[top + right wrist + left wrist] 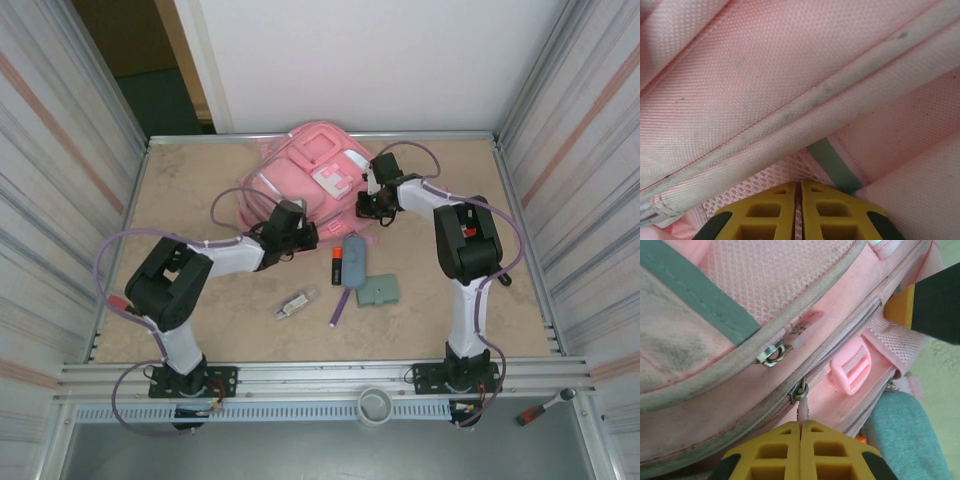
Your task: Pack the student bag
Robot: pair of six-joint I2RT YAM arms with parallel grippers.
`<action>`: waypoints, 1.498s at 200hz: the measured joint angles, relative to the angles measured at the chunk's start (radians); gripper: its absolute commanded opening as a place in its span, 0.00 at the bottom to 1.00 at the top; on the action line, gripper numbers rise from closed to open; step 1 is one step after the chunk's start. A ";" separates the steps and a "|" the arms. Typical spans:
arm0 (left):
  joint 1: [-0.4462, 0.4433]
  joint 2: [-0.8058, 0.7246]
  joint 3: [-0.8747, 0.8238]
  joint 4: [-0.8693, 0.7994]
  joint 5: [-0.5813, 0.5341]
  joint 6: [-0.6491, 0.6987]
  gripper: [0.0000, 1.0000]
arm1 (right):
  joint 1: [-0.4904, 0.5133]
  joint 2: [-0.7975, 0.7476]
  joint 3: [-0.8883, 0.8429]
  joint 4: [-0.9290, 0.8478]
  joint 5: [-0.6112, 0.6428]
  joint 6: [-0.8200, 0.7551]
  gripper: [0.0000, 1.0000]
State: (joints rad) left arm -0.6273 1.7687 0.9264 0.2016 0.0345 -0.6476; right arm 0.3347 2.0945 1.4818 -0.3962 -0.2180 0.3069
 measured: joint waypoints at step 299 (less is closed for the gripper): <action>0.039 0.013 0.126 -0.288 0.138 0.281 0.38 | 0.005 0.046 0.072 -0.081 0.080 -0.004 0.04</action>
State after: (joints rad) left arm -0.5884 1.7821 1.0523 -0.0860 0.1726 -0.3668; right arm 0.3393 2.1403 1.5543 -0.4770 -0.1375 0.3027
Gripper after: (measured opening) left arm 0.379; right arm 0.045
